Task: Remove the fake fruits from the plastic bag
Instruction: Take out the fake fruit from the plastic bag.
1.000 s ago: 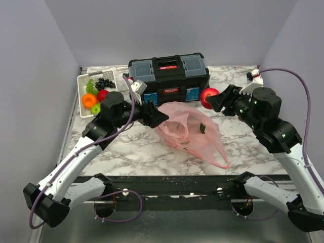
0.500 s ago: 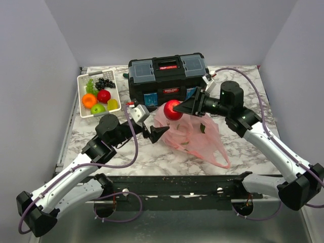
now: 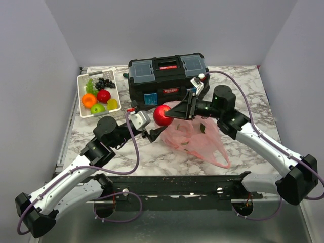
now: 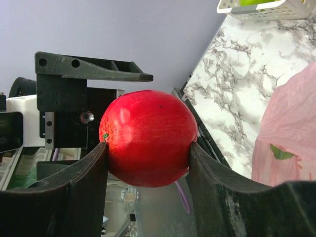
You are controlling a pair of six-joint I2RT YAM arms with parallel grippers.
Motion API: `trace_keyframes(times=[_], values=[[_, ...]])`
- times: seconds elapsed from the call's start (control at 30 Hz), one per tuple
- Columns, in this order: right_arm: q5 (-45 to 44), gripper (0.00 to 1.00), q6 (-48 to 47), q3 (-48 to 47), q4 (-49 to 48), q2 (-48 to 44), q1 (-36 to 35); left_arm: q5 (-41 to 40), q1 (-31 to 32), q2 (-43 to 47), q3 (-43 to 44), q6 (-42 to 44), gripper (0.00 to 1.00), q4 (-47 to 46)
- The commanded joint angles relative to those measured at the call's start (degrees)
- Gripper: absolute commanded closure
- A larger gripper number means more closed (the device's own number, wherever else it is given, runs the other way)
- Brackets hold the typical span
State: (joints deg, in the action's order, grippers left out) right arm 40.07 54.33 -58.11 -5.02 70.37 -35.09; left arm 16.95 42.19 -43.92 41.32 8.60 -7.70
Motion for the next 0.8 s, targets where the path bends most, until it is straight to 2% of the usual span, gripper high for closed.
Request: trace_keyframes(times=[0.0, 0.1, 0.23, 0.33, 0.43, 0.5, 0.63, 0.7, 0.77], values=[[3.65, 0.83, 2.13, 0.82, -4.37, 0.67, -1.96, -0.87, 0.09, -0.20, 0.03, 1.53, 0.11, -2.17], [3.93, 0.83, 2.99, 0.78, -5.60, 1.42, -3.15, -0.95, 0.08, -0.70, 0.39, 0.93, 0.16, -2.33], [2.82, 0.82, 3.45, 1.50, -7.06, 1.15, -3.83, -1.60, 0.13, -0.78, 0.74, 0.74, 0.34, -1.69], [2.99, 0.82, 3.51, 1.65, -7.01, 1.52, -4.24, -2.44, 0.09, 0.04, 0.10, 0.63, 0.39, -2.05], [2.64, 0.78, 3.81, 2.10, -7.81, 1.44, -4.74, -2.08, 0.11, 0.33, 0.08, 0.47, 0.52, -1.62], [2.27, 0.64, 3.78, 2.12, -7.75, 1.14, -4.81, -2.59, 0.09, 0.69, 0.08, 0.29, 0.57, -1.03], [-2.76, 0.24, 0.70, 1.14, -2.11, -0.82, -4.81, -4.45, 0.08, 1.86, -0.09, 0.28, 0.61, 0.41], [-8.36, 0.14, -1.94, -0.60, 4.32, -2.05, -4.81, -5.95, 0.08, 2.62, -0.26, 0.41, 0.62, 1.57], [-15.54, 0.09, -4.05, -2.27, 11.56, -3.79, -4.80, -8.14, 0.00, 3.59, -0.53, 0.17, 0.63, 2.95]])
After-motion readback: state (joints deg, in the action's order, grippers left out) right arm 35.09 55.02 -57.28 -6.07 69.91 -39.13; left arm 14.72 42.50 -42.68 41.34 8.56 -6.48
